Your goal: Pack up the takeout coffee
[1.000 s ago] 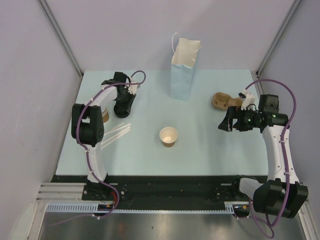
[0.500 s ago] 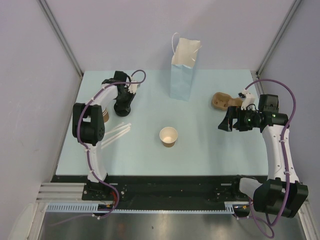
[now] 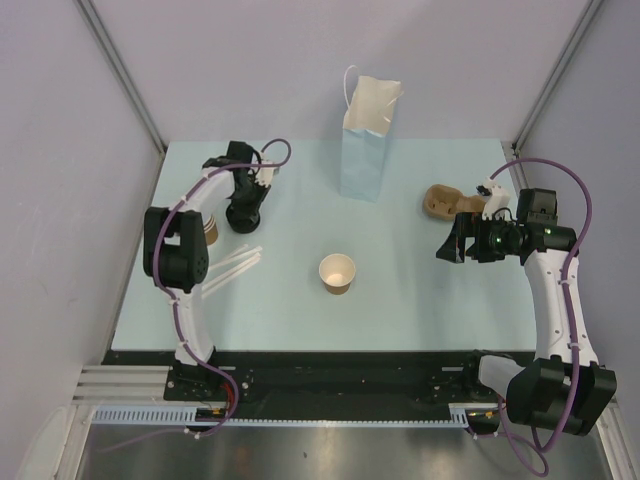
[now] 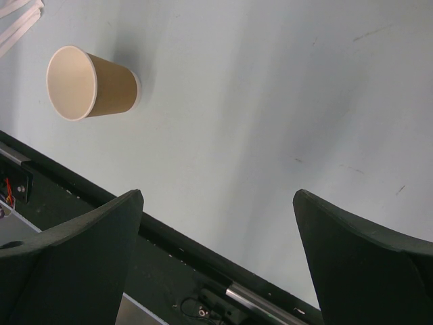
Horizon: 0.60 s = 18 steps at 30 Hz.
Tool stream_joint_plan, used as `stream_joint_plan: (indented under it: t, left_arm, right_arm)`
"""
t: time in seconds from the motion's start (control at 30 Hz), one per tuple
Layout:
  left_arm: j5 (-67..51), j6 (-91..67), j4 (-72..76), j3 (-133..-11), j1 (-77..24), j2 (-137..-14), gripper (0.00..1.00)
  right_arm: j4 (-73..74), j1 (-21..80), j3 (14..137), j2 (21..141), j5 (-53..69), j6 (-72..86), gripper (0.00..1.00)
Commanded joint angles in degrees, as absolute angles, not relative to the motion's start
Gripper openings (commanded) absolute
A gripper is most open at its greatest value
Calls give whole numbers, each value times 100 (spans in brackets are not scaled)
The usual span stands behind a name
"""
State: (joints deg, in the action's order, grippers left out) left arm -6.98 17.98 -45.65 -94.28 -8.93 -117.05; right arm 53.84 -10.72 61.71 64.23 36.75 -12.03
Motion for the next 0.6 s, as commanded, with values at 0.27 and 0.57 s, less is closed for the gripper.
stream_joint_plan:
  t: [0.27, 0.57]
  left_arm:
    - [-492, 1916, -4149, -9000, -931, -11031, 0]
    - [-150, 2092, -3894, -8728, -1107, -10732, 2]
  right_arm:
    - [5256, -1072, 6170, 6425, 3788, -1204, 100]
    - [5265, -1063, 6170, 6407, 3779, -1195, 100]
